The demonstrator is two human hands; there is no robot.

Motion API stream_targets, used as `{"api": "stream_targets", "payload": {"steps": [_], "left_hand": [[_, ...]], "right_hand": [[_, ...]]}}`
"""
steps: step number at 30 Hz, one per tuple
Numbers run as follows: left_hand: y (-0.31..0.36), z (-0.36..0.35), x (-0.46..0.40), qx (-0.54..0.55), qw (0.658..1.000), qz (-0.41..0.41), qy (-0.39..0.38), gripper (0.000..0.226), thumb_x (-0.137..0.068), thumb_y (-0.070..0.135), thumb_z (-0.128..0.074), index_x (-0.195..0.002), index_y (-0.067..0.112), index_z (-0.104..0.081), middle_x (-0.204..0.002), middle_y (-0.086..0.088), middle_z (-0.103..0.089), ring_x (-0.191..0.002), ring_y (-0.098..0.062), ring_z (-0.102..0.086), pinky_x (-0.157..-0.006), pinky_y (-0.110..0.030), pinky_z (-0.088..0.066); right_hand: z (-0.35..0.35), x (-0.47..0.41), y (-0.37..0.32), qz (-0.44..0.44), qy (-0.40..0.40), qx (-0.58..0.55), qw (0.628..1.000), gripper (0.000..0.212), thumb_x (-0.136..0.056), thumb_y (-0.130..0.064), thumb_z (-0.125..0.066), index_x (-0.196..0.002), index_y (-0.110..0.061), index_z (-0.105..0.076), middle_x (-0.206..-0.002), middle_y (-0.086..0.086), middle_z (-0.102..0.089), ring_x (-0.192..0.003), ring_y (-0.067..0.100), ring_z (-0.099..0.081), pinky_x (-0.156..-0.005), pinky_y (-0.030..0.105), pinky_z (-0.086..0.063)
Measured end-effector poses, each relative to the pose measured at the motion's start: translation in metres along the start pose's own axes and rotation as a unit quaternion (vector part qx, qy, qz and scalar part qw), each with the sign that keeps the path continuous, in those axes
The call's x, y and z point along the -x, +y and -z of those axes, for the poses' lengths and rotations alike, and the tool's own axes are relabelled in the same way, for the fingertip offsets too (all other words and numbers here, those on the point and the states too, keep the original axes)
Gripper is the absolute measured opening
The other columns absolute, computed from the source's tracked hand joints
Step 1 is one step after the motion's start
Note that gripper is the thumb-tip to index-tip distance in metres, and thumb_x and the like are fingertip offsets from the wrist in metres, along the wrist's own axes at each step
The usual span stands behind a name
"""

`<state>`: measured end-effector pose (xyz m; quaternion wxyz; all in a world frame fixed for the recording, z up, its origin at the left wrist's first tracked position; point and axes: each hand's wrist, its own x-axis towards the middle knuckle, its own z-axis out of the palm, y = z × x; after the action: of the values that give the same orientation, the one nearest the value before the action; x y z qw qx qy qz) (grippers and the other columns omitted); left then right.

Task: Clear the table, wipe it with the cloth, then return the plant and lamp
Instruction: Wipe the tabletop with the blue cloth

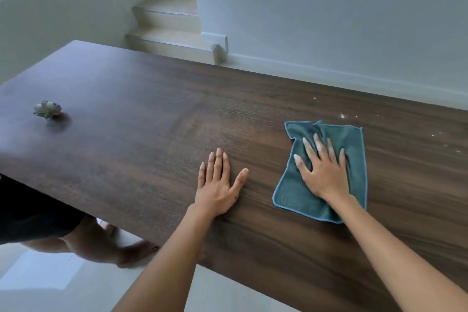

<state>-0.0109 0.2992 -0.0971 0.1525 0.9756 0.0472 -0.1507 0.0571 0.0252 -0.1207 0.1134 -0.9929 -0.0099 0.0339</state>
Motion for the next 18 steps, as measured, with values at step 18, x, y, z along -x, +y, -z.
{"api": "stream_targets", "payload": {"steps": [18], "left_hand": [[0.025, -0.003, -0.031, -0.011, 1.000, 0.002, 0.025, 0.098, -0.074, 0.082, 0.016, -0.156, 0.030, 0.019, -0.160, 0.004, 0.034, -0.145, -0.014, 0.036, -0.121, -0.044, 0.016]], "right_hand": [[-0.006, -0.116, -0.095, 0.122, -0.078, 0.009, 0.989, 0.061, -0.102, -0.060, -0.011, -0.160, -0.042, -0.005, -0.170, -0.010, 0.010, -0.155, 0.027, 0.018, -0.120, 0.060, 0.014]]}}
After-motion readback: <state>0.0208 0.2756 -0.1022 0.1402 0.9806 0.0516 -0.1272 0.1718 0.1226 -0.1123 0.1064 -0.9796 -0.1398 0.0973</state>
